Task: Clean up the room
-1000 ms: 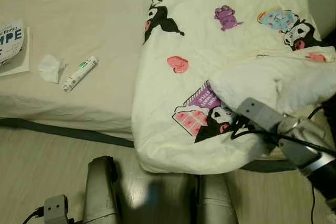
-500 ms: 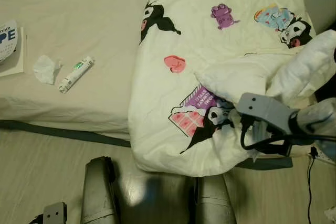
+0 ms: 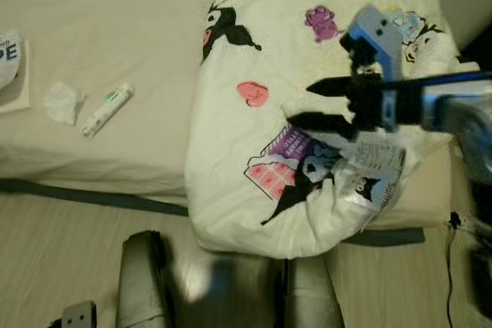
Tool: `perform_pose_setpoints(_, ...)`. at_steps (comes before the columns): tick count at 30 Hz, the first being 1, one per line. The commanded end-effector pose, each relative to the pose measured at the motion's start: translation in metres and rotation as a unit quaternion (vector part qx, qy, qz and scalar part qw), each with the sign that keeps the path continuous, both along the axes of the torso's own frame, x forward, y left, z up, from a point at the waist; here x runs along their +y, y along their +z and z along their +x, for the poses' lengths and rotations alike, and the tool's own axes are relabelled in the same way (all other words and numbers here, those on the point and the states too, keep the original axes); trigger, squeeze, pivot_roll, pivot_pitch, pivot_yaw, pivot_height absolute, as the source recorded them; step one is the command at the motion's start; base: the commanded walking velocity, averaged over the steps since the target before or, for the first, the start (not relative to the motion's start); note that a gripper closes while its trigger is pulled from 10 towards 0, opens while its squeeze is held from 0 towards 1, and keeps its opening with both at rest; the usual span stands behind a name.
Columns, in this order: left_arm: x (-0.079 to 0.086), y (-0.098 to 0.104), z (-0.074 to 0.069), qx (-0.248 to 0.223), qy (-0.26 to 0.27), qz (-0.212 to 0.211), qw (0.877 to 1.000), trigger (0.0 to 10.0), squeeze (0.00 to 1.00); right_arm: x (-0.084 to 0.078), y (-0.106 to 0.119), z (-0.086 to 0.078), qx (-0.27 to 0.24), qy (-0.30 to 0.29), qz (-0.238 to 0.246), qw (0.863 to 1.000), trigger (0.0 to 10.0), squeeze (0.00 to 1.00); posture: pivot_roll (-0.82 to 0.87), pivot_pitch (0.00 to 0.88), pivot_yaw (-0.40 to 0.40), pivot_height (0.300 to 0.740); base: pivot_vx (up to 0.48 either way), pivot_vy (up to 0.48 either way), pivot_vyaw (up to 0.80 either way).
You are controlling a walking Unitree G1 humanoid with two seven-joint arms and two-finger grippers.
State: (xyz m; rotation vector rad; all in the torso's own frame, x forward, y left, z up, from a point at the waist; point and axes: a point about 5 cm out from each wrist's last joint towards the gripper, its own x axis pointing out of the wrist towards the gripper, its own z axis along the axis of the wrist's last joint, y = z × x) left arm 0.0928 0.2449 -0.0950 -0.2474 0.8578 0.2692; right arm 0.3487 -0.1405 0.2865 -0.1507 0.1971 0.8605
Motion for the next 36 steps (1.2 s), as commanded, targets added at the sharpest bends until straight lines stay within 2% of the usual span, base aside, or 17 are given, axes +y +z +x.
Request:
perform_pose_setpoints(1, -0.048, -0.013, -0.014, 0.03, -0.068, -0.08, 0.994, 10.0, 0.0, -0.003, -0.031, 0.021, 0.023, -0.076, -0.027, 0.996, 10.0, 0.0, -0.12, 0.23, -0.066, 0.535, 0.0, 0.0, 0.0)
perform_pose_setpoints(3, -0.048, -0.013, -0.015, 0.031, -0.069, -0.079, 0.994, 10.0, 0.0, -0.002, -0.046, 0.027, 0.033, -0.097, -0.054, 0.993, 10.0, 0.0, -0.12, 0.23, -0.066, 0.535, 0.0, 0.0, 0.0)
perform_pose_setpoints(6, -0.048, -0.014, -0.02, 0.032, -0.068, -0.08, 0.994, 10.0, 0.0, -0.002, -0.097, 0.036, 0.04, -0.138, -0.167, 0.976, 10.0, 0.0, -0.1, 0.242, -0.071, 0.535, 0.0, 0.0, 0.0)
perform_pose_setpoints(9, -0.047, -0.014, -0.022, 0.033, -0.067, -0.08, 0.994, 10.0, 0.0, -0.003, -0.11, 0.035, 0.045, -0.138, -0.185, 0.972, 10.0, 0.0, -0.1, 0.245, -0.075, 0.535, 0.0, 0.0, 0.0)
perform_pose_setpoints(11, -0.048, -0.014, -0.024, 0.033, -0.065, -0.081, 0.994, 10.0, 0.0, -0.011, -0.141, 0.03, 0.047, -0.107, -0.275, 0.954, 10.0, 0.0, -0.1, 0.254, -0.076, 0.535, 0.0, 0.0, 0.0)
perform_pose_setpoints(15, -0.048, -0.014, -0.025, 0.033, -0.065, -0.081, 0.994, 10.0, 0.0, -0.016, -0.149, 0.028, 0.048, -0.094, -0.301, 0.948, 10.0, 0.0, -0.1, 0.259, -0.078, 0.535, 0.0, 0.0, 0.0)
perform_pose_setpoints(16, -0.049, -0.014, -0.026, 0.032, -0.065, -0.082, 0.994, 10.0, 0.0, -0.023, -0.152, 0.028, 0.037, -0.087, -0.339, 0.936, 10.0, 0.0, -0.1, 0.263, -0.078, 0.535, 0.0, 0.0, 0.0)
perform_pose_setpoints(19, -0.049, -0.014, -0.026, 0.032, -0.065, -0.082, 0.994, 10.0, 0.0, -0.023, -0.152, 0.028, 0.037, -0.087, -0.339, 0.936, 10.0, 0.0, -0.1, 0.263, -0.078, 0.535, 0.0, 0.0, 0.0)
perform_pose_setpoints(20, -0.049, -0.014, -0.025, 0.031, -0.064, -0.083, 0.994, 10.0, 0.0, -0.033, -0.15, 0.029, 0.021, -0.09, -0.379, 0.921, 10.0, 0.0, -0.1, 0.265, -0.08, 0.535, 0.0, 0.0, 0.0)
perform_pose_setpoints(23, -0.051, -0.015, -0.024, 0.031, -0.064, -0.086, 0.994, 10.0, 0.0, -0.084, -0.132, 0.035, 0.011, -0.138, -0.534, 0.834, 10.0, 0.0, -0.12, 0.269, -0.087, 0.535, 0.0, 0.0, 0.0)
perform_pose_setpoints(24, -0.052, -0.015, -0.023, 0.031, -0.064, -0.087, 0.994, 10.0, 0.0, -0.094, -0.129, 0.034, 0.021, -0.146, -0.555, 0.818, 10.0, 0.0, -0.12, 0.269, -0.087, 0.535, 0.0, 0.0, 0.0)
perform_pose_setpoints(25, -0.052, -0.015, -0.023, 0.031, -0.064, -0.087, 0.994, 10.0, 0.0, -0.094, -0.129, 0.034, 0.021, -0.146, -0.555, 0.818, 10.0, 0.0, -0.12, 0.269, -0.087, 0.535, 0.0, 0.0, 0.0)
perform_pose_setpoints(26, -0.053, -0.015, -0.023, 0.031, -0.064, -0.088, 0.994, 10.0, 0.0, -0.111, -0.125, 0.03, 0.045, -0.146, -0.598, 0.787, 10.0, 0.0, -0.13, 0.267, -0.088, 0.535, 0.0, 0.0, 0.0)
perform_pose_setpoints(27, -0.054, -0.015, -0.022, 0.032, -0.064, -0.089, 0.993, 10.0, 0.0, -0.119, -0.123, 0.027, 0.059, -0.136, -0.621, 0.77, 10.0, 0.0, -0.13, 0.265, -0.09, 0.535, 0.0, 0.0, 0.0)
perform_pose_setpoints(33, -0.055, -0.015, -0.021, 0.033, -0.064, -0.09, 0.993, 10.0, 0.0, -0.133, -0.117, 0.017, 0.103, -0.059, -0.669, 0.734, 10.0, 0.0, -0.15, 0.263, -0.092, 0.535, 0.0, 0.0, 0.0)
perform_pose_setpoints(35, -0.054, -0.015, -0.022, 0.034, -0.064, -0.09, 0.993, 10.0, 0.0, -0.133, -0.113, 0.014, 0.112, -0.026, -0.669, 0.734, 10.0, 0.0, -0.15, 0.263, -0.092, 0.535, 0.0, 0.0, 0.0)
perform_pose_setpoints(36, -0.054, -0.015, -0.022, 0.035, -0.064, -0.09, 0.993, 10.0, 0.0, -0.128, -0.11, 0.011, 0.116, 0.011, -0.655, 0.746, 10.0, 0.0, -0.15, 0.261, -0.092, 0.535, 0.0, 0.0, 0.0)
